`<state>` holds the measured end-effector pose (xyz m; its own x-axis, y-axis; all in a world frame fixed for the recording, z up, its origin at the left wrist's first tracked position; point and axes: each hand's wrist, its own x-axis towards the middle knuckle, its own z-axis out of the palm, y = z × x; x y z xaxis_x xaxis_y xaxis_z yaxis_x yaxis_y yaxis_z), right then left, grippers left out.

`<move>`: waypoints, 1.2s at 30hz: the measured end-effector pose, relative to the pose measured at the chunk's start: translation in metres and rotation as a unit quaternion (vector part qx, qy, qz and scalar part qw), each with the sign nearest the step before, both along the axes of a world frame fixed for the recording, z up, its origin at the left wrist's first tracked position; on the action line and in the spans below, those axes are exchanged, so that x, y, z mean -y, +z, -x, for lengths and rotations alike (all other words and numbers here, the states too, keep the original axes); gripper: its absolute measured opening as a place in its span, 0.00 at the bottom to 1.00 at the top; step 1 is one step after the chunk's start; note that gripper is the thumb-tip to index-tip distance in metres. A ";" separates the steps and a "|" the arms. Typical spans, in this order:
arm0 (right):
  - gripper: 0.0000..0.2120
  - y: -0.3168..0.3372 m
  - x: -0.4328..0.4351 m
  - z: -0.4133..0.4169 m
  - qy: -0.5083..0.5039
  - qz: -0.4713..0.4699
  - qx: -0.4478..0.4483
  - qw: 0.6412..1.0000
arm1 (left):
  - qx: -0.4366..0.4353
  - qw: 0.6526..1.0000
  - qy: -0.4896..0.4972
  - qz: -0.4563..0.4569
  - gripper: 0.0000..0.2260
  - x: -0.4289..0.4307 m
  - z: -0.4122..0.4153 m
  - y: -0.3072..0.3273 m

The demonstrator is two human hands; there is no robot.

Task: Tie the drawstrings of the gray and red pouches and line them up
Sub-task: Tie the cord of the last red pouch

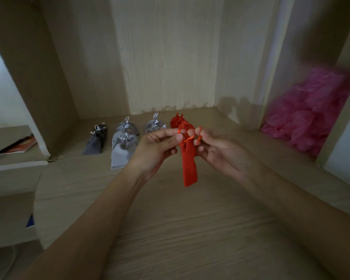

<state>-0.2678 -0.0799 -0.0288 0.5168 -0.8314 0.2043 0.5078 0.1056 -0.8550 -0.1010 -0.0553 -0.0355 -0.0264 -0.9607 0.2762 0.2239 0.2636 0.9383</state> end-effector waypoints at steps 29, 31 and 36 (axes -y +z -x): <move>0.08 -0.012 0.003 0.000 -0.230 0.323 -0.249 0.884 | 0.018 0.999 -0.018 -0.040 0.08 -0.001 0.001 0.002; 0.09 -0.011 0.002 0.000 -0.219 0.299 -0.230 0.900 | 0.031 0.999 -0.014 -0.040 0.07 -0.001 0.000 0.003; 0.05 -0.009 -0.001 -0.003 -0.230 0.258 -0.208 0.915 | 0.105 0.994 0.023 -0.029 0.09 0.001 -0.001 -0.001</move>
